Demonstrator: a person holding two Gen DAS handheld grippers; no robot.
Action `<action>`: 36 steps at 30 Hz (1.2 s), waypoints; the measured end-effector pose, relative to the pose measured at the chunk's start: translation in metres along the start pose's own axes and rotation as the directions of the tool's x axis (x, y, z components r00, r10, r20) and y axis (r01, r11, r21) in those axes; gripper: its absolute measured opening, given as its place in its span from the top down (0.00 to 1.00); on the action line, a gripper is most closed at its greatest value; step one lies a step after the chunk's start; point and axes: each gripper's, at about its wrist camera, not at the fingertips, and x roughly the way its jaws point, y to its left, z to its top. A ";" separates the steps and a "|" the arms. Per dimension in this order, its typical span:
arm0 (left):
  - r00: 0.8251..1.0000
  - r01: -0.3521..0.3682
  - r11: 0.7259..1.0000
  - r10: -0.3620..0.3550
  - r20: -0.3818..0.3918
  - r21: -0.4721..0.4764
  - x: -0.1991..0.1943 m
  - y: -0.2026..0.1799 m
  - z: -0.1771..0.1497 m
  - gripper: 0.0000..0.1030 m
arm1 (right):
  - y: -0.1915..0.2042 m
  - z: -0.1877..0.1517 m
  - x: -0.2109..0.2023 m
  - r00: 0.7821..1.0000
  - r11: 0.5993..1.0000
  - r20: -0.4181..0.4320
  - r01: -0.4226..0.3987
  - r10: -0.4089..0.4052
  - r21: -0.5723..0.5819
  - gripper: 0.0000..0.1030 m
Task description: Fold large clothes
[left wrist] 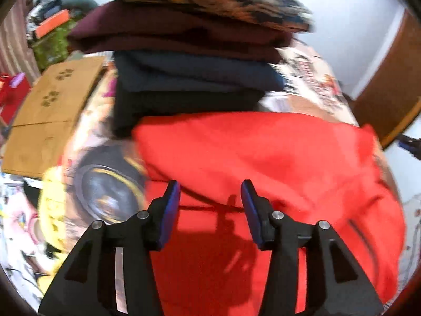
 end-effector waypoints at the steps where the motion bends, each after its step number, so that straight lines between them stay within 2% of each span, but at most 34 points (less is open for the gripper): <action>1: 0.999 0.034 0.999 -0.034 -0.011 0.004 0.001 -0.009 -0.003 0.54 | 0.006 -0.005 0.003 0.999 0.999 -0.028 -0.044 0.044 0.003 0.51; 5: 0.988 0.142 0.990 -0.141 -0.063 0.008 0.010 -0.038 -0.015 0.53 | 0.022 -0.024 0.031 0.976 0.986 -0.141 -0.161 0.165 0.041 0.51; 9: 0.963 0.223 0.974 -0.227 -0.147 -0.045 0.036 -0.056 -0.028 0.53 | 0.030 -0.042 0.074 0.955 0.988 -0.255 -0.143 0.154 0.059 0.51; 12: 0.942 0.256 0.959 -0.276 -0.190 -0.122 0.057 -0.057 -0.034 0.53 | 0.032 -0.049 0.092 0.940 0.986 -0.300 -0.147 0.164 0.080 0.51; 13: 0.940 0.262 0.956 -0.284 -0.187 -0.135 0.060 -0.058 -0.035 0.53 | 0.033 -0.051 0.094 0.940 0.985 -0.299 -0.149 0.168 0.084 0.49; 15: 0.945 0.266 0.954 -0.286 -0.159 -0.136 0.059 -0.060 -0.033 0.53 | 0.036 -0.052 0.095 0.950 0.988 -0.272 -0.137 0.151 0.071 0.52; 17: 0.953 0.249 0.962 -0.264 -0.146 -0.113 0.057 -0.065 -0.032 0.56 | 0.040 -0.052 0.091 0.957 0.989 -0.250 -0.137 0.148 0.060 0.67; 18: 0.961 0.230 0.969 -0.240 -0.136 -0.089 0.055 -0.067 -0.031 0.57 | 0.042 -0.051 0.088 0.956 0.988 -0.249 -0.145 0.153 0.053 0.83; 19: 0.962 0.229 0.971 -0.237 -0.132 -0.077 0.053 -0.068 -0.031 0.64 | 0.044 -0.051 0.085 0.955 0.986 -0.245 -0.163 0.169 0.044 0.90; 20: 0.963 0.229 0.971 -0.236 -0.131 -0.066 0.051 -0.069 -0.032 0.72 | 0.049 -0.052 0.076 0.957 0.984 -0.229 -0.179 0.179 0.022 0.90; 22: 0.969 0.218 0.976 -0.219 -0.110 -0.027 0.044 -0.070 -0.031 0.80 | 0.059 -0.050 0.062 0.967 0.982 -0.185 -0.186 0.175 -0.041 0.93; 25: 0.977 0.208 0.978 -0.208 -0.058 -0.001 0.027 -0.067 -0.028 0.86 | 0.071 -0.050 0.039 0.970 0.974 -0.144 -0.211 0.197 -0.087 0.93; 30: 0.977 0.214 0.977 -0.214 -0.009 0.002 0.005 -0.062 -0.019 0.87 | 0.073 -0.058 0.030 0.971 0.973 -0.146 -0.206 0.191 -0.099 0.94; 33: 0.978 0.207 0.978 -0.207 -0.034 0.011 0.007 -0.059 -0.023 0.87 | 0.066 -0.068 0.042 0.967 0.977 -0.183 -0.194 0.175 -0.087 0.94; 36: 0.979 0.183 0.983 -0.181 -0.092 0.015 0.024 -0.062 -0.030 0.85 | 0.064 -0.082 0.051 0.974 0.984 -0.200 -0.134 0.109 -0.115 0.93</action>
